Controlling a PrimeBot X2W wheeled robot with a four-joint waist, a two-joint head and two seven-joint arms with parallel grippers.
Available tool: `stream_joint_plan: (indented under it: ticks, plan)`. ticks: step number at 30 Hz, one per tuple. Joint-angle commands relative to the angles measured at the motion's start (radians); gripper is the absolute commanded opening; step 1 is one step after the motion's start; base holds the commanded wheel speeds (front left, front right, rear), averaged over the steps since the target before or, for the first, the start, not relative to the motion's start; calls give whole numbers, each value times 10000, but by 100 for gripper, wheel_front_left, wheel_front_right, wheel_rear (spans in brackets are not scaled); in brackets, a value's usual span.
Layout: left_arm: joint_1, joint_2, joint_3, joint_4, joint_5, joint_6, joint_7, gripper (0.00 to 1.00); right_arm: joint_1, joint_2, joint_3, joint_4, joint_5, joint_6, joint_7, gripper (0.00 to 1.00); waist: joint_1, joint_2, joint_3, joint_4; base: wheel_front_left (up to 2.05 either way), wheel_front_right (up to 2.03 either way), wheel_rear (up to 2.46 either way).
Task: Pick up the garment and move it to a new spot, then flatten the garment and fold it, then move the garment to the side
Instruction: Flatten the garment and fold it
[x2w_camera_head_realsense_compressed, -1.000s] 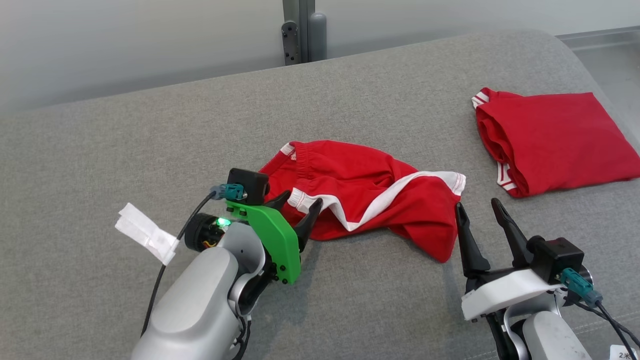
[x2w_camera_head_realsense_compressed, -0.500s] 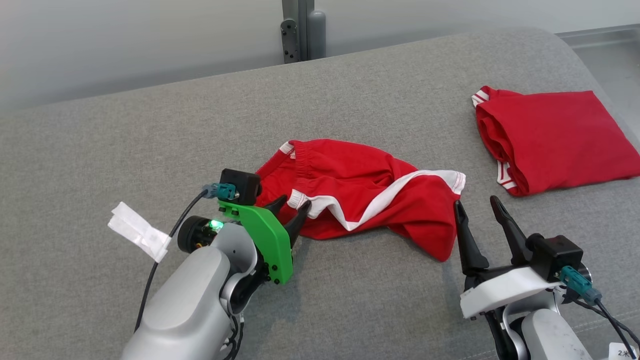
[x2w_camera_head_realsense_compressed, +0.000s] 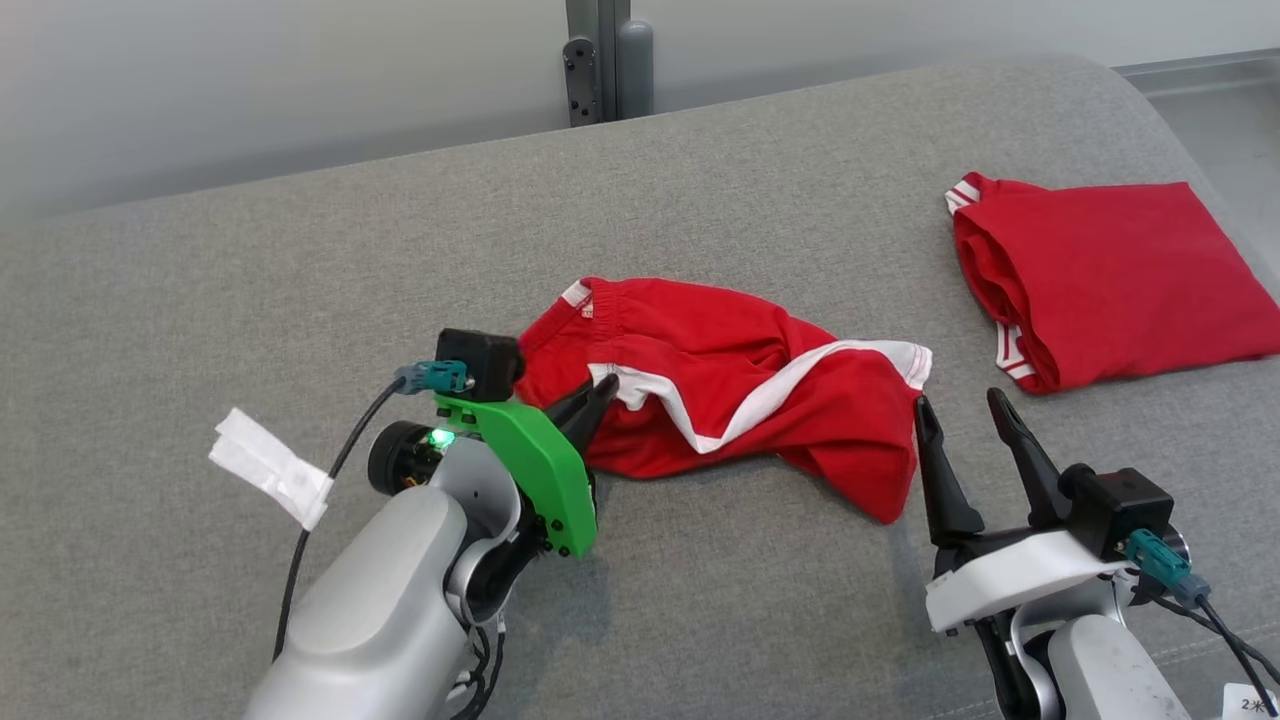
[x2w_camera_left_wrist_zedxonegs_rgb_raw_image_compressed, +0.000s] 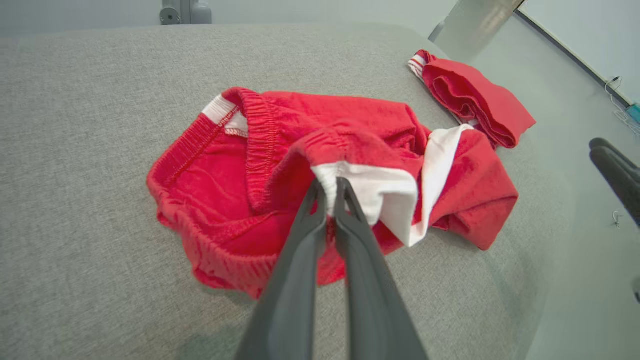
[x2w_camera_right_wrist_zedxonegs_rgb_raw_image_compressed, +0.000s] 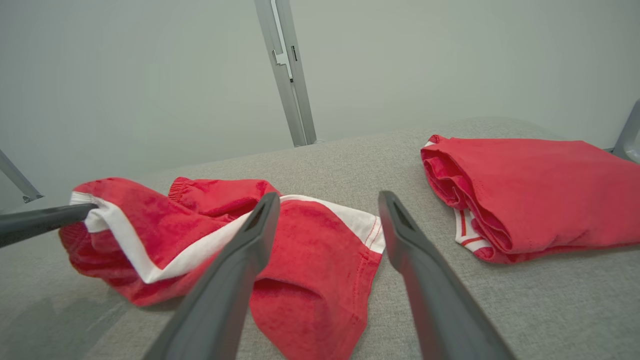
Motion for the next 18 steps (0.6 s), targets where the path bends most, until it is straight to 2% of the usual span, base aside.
stream_joint_plan:
  ticks: [1,6,13,18]
  plan:
    - [202,44,101,-97,-104,-23,-164,0,22,-7,-61,19,-3,0,-26,100,0,0,-4,23,0,0,0]
    - [763,284,369,-590,-340,87,-664,0,98,-30,-442,451,87,0,-24,100,0,0,-5,148,0,0,0]
    - [1531,738,595,-1264,-371,528,-986,0,-751,-369,-976,1372,586,0,429,100,0,0,44,447,0,0,0]
    - [2002,949,534,-1521,-364,681,-963,0,-1597,-969,-389,2078,1063,0,1336,100,0,0,59,691,0,0,0]
